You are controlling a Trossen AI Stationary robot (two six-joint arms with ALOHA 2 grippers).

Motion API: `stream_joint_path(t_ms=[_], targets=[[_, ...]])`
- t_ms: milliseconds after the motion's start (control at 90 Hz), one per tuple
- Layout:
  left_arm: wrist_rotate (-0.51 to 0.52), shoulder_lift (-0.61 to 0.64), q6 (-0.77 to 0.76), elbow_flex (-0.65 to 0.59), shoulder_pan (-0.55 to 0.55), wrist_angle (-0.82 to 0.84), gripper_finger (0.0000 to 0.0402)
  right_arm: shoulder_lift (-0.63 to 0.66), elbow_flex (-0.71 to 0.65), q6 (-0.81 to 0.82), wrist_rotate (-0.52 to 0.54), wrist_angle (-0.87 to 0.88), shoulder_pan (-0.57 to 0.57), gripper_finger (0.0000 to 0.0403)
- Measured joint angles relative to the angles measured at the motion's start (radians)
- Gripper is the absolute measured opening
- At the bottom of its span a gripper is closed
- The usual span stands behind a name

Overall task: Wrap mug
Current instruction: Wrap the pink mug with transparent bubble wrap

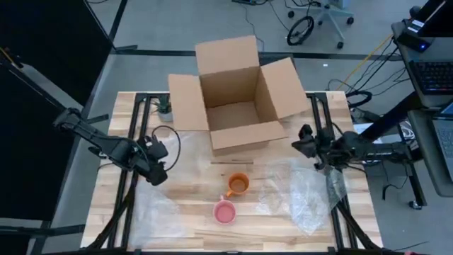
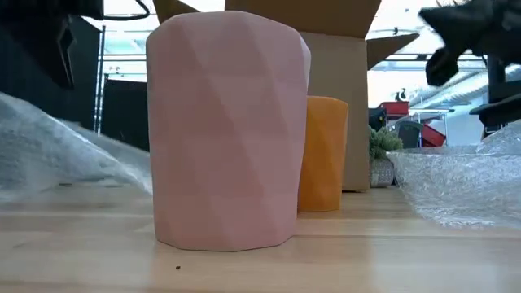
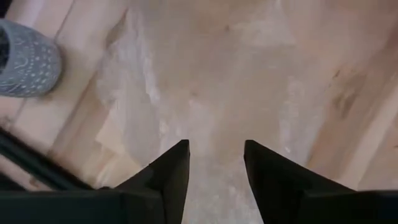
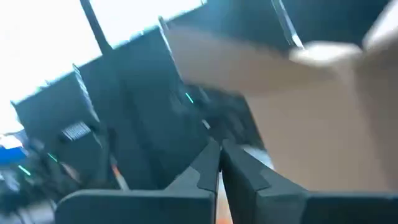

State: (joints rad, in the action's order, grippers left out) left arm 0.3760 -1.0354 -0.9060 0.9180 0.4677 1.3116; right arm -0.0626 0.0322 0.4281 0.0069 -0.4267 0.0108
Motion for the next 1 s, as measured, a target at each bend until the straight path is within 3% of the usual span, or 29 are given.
stream_joint_path(t_ms=[167, 356, 678, 867, 1000], targets=[[0.001, 0.0, 0.006, 0.0, -0.01, 0.004, 0.0136, -0.111, 0.0, 0.0, 0.049, -0.124, 0.029, 0.0], [-0.002, 0.0, -0.001, 0.0, -0.009, -0.019, 0.0136, -0.494, 0.105, -0.049, 0.176, -0.165, 0.147, 0.0], [-0.048, 0.0, -0.066, 0.0, 0.073, -0.074, 0.0136, -1.228, 0.641, -0.356, 0.182, -0.112, 0.275, 0.0], [-0.05, 0.0, -0.099, 0.0, 0.142, -0.071, 0.0136, -1.564, 0.96, -0.436, 0.181, -0.086, 0.308, 0.0], [-0.046, 0.0, -0.078, -0.001, 0.144, -0.065, 0.0136, -1.77, 1.212, -0.482, 0.179, 0.074, 0.322, 0.0]])
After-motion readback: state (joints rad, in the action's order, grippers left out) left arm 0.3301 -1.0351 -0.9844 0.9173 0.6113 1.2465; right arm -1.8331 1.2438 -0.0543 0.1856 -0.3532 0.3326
